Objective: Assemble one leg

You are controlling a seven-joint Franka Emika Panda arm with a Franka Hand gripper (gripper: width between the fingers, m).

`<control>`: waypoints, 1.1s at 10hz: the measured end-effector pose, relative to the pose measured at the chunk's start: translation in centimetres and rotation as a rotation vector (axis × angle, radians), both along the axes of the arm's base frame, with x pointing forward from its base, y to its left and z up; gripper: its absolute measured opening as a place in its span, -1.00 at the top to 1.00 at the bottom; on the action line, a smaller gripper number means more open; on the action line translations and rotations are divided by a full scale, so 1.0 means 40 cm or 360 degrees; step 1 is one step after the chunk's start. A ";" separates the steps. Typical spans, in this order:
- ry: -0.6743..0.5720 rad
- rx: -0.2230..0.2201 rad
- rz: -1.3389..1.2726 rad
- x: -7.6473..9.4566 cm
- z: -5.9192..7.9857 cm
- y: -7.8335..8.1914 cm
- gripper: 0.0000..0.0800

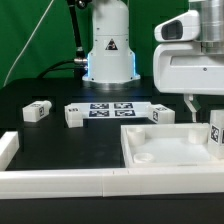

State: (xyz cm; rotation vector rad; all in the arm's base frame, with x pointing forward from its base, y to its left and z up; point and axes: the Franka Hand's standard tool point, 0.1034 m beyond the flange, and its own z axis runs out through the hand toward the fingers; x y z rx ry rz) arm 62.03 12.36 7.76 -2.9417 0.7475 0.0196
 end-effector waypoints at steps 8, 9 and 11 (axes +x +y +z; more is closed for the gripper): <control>-0.0103 -0.0161 0.1231 0.004 0.000 -0.008 -0.37; -0.0102 -0.0161 0.1230 0.004 0.000 -0.008 -0.01; -0.0099 -0.0159 0.1174 0.004 0.000 -0.007 0.27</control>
Offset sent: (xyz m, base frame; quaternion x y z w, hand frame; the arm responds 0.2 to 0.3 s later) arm 0.0033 -0.0027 0.0029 -0.0635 0.0335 -0.3008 0.9510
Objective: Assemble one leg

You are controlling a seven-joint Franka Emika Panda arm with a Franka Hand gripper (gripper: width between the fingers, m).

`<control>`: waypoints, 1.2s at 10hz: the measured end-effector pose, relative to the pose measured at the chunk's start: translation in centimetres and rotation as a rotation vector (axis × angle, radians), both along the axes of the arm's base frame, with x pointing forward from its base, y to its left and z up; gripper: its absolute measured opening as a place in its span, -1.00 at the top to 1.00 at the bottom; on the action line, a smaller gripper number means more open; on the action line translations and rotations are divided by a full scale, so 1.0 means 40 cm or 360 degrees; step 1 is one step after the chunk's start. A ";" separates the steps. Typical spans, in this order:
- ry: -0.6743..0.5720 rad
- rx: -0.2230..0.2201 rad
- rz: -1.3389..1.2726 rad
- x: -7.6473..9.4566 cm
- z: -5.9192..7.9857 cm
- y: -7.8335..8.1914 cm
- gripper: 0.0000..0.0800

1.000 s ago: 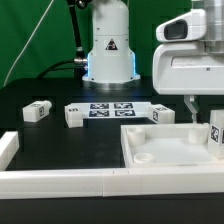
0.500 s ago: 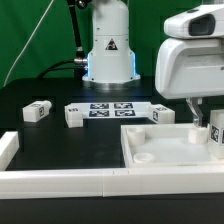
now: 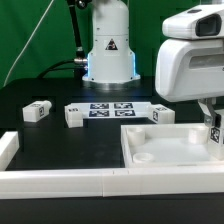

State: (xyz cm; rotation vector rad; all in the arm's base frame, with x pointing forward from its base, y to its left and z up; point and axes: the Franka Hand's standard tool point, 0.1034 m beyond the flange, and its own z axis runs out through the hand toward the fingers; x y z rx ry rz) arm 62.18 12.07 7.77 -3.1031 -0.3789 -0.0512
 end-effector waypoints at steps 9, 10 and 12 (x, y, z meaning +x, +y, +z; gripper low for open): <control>0.0059 0.0116 -0.1904 -0.002 -0.005 -0.004 0.27; 0.0065 0.0132 -0.2130 -0.001 -0.005 -0.003 0.27; 0.0066 0.0150 -0.2488 -0.001 -0.004 0.000 0.27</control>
Offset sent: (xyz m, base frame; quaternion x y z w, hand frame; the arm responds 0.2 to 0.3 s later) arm -0.0080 0.0067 0.0028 -0.0089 0.0081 0.3265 0.9451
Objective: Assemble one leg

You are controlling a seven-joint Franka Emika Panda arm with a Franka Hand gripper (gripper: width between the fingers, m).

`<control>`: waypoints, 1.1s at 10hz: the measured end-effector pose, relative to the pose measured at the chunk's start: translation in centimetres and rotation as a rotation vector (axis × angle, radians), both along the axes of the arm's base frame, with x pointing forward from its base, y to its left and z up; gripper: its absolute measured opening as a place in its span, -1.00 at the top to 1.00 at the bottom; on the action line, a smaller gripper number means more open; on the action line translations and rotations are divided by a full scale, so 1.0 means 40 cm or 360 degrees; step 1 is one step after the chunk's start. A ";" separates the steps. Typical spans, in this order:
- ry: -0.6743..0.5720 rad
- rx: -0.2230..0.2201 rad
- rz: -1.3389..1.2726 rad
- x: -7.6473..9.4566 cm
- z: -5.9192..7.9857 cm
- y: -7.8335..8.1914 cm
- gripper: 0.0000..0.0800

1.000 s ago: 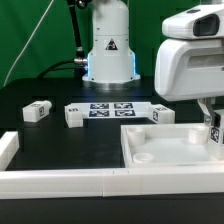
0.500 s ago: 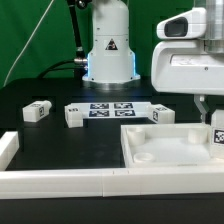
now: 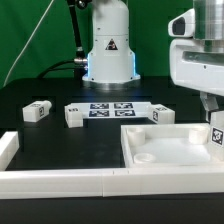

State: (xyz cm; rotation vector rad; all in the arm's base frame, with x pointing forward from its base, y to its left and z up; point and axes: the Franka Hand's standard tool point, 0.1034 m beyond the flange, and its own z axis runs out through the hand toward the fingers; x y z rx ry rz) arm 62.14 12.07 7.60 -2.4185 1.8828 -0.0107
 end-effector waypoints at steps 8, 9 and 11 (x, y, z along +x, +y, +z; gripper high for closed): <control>0.0011 0.0056 -0.0103 -0.001 0.000 0.008 -0.61; -0.0001 0.0044 0.0090 -0.001 0.001 0.008 -0.61; -0.0029 0.0023 0.0502 0.001 0.001 0.009 -0.62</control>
Offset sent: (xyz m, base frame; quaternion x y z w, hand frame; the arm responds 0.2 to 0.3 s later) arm 0.0000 0.0000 0.0000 0.0000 0.0000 0.2377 0.9713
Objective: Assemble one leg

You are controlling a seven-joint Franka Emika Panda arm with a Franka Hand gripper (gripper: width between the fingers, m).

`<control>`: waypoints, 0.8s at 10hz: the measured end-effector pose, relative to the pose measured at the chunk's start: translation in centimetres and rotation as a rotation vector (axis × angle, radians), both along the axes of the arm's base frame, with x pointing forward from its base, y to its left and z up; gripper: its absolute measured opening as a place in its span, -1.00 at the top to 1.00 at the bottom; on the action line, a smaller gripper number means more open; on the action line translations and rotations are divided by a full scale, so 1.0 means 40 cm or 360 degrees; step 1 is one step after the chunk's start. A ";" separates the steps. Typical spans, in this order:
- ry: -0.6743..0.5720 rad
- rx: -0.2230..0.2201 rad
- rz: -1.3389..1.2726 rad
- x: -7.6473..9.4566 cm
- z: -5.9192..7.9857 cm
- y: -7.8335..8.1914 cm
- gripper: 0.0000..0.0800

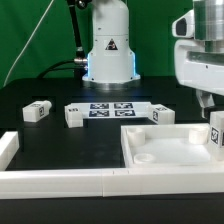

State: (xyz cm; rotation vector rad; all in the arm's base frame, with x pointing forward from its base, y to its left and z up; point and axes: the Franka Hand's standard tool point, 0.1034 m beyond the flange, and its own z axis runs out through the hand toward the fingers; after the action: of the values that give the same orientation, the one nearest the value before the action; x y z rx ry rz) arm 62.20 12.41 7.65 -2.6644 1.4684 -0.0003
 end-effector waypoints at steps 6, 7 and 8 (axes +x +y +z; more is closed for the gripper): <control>-0.0071 -0.0147 0.1186 0.021 0.008 -0.004 -0.62; -0.0074 -0.0166 0.1306 0.021 0.008 -0.006 -0.62; -0.0078 -0.0175 0.1452 0.020 0.006 -0.014 -0.62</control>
Offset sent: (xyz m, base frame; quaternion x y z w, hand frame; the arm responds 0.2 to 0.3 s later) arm 0.0113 0.0022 0.0042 -0.0379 0.0263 -0.3276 0.9437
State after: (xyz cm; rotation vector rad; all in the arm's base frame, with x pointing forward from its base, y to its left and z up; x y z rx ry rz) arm 63.00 11.84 7.90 -3.1183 0.1424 -0.0768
